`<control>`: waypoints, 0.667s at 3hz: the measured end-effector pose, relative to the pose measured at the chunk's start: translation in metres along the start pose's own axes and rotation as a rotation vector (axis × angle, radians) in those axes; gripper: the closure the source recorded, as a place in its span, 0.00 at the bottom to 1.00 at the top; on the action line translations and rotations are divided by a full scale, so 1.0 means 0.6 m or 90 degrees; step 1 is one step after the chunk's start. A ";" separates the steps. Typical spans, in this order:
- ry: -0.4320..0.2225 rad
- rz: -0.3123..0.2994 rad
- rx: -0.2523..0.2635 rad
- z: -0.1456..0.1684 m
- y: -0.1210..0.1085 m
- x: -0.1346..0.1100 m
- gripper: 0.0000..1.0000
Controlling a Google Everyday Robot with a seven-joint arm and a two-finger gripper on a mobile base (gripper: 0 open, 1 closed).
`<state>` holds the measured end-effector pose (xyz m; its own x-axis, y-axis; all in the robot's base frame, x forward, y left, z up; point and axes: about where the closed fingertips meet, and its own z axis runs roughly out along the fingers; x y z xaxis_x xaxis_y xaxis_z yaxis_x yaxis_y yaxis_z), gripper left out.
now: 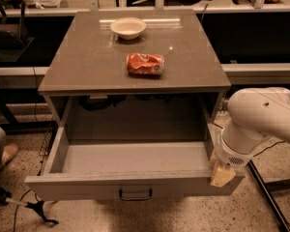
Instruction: Open top drawer
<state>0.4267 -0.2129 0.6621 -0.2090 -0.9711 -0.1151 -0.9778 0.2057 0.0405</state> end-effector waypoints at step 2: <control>-0.005 -0.005 0.031 -0.030 -0.005 0.001 0.00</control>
Offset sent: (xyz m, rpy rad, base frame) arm 0.0119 -0.0098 0.0477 0.0000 -0.1392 0.0044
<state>0.4300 -0.2166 0.6796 -0.2010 -0.9717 -0.1238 -0.9790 0.2037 -0.0094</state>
